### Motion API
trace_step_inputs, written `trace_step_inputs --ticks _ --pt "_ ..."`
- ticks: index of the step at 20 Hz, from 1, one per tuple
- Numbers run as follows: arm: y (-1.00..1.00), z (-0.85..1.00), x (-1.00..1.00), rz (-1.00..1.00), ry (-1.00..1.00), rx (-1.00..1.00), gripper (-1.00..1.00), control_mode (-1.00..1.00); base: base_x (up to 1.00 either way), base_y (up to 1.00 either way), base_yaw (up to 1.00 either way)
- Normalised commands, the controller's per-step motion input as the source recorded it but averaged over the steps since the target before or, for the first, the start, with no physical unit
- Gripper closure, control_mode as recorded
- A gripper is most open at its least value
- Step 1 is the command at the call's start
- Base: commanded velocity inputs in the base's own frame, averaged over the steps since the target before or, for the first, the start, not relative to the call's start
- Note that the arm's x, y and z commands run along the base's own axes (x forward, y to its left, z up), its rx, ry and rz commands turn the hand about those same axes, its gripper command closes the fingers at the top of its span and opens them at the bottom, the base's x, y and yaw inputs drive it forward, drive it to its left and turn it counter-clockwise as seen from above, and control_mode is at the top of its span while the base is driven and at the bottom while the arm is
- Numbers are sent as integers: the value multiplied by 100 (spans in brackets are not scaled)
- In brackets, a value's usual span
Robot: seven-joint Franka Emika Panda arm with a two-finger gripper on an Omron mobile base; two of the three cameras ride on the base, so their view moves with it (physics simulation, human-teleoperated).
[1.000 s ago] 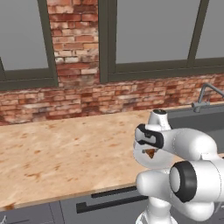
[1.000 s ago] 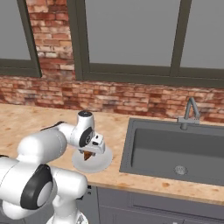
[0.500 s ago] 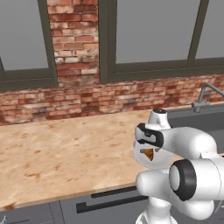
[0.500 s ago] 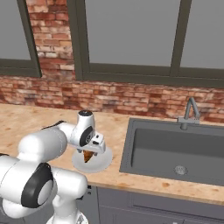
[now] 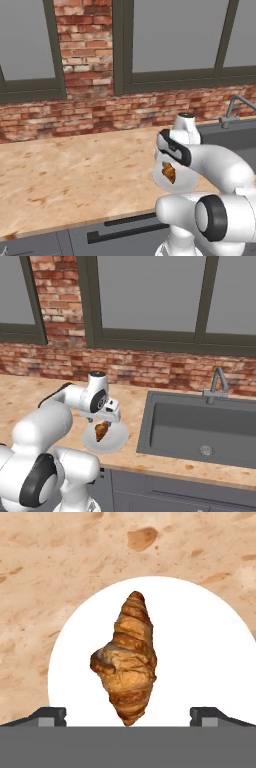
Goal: Place the pastries on the plates.
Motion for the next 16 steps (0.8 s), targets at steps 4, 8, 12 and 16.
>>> trace_step_inputs --ticks 4,8,12,16 --pt "0 71 -25 0 0 0 -100 -100 0 0 0" --pt "0 62 -36 0 0 0 -100 -100 0 0 0" --pt "0 54 -41 0 0 0 -100 -100 0 0 0" --pt "1 55 -39 0 0 0 -100 -100 0 0 0"
